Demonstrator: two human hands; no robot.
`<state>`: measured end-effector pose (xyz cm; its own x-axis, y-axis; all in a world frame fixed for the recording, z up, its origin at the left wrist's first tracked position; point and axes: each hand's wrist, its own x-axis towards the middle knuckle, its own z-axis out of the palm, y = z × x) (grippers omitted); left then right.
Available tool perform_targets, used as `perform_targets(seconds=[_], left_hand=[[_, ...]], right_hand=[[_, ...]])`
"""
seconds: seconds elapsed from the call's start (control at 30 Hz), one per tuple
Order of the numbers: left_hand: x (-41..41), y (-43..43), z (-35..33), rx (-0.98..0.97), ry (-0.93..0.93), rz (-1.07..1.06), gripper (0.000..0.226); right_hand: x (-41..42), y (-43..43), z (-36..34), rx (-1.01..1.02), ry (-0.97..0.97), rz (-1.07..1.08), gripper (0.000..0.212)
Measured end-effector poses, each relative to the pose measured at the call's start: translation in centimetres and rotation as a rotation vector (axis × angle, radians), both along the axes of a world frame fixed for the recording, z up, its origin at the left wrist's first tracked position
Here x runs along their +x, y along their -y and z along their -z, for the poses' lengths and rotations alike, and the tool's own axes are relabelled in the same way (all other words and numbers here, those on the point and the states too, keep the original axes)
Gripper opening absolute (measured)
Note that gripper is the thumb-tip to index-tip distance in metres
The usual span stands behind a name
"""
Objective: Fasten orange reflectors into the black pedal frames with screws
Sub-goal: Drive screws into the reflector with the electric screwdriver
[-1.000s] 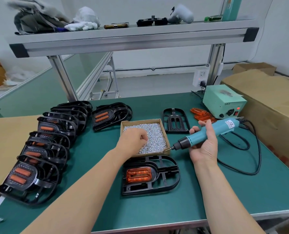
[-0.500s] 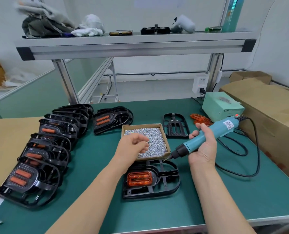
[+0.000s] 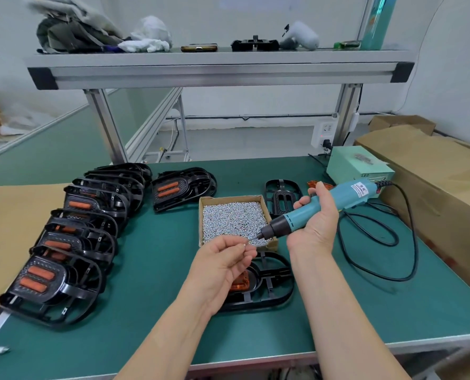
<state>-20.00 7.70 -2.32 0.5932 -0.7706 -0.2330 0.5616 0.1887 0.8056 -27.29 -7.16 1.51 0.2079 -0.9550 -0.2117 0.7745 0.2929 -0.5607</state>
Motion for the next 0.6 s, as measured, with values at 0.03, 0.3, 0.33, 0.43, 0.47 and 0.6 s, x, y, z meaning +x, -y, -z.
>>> perform_targets(seconds=[0.03,0.3,0.33,0.43,0.47,0.6], left_hand=[[0.0,-0.1,0.1,-0.006,-0.027,-0.021,0.011],[-0.3,-0.5,0.6,0.003,-0.02,-0.11,0.01],[-0.4,-0.5,0.6,0.005,-0.019,-0.119,0.01],[-0.4,-0.6,0.8,0.017,-0.006,-0.16,0.011],[-0.4,-0.6,0.9,0.018,-0.003,-0.168,0.011],[-0.5,-0.7,0.8,0.007,0.0,-0.178,0.012]], right_hand=[[0.0,-0.1,0.1,0.004,-0.016,-0.003,0.018],[0.4,-0.9,0.4,-0.008,-0.093,0.0,0.018],[0.4,-1.0,0.4,-0.006,-0.102,0.0,0.018],[0.4,-1.2,0.5,0.002,-0.118,-0.01,0.018],[0.4,-1.2,0.5,0.004,-0.12,-0.011,0.018],[0.7,-1.4,0.4,0.004,-0.12,-0.018,0.019]])
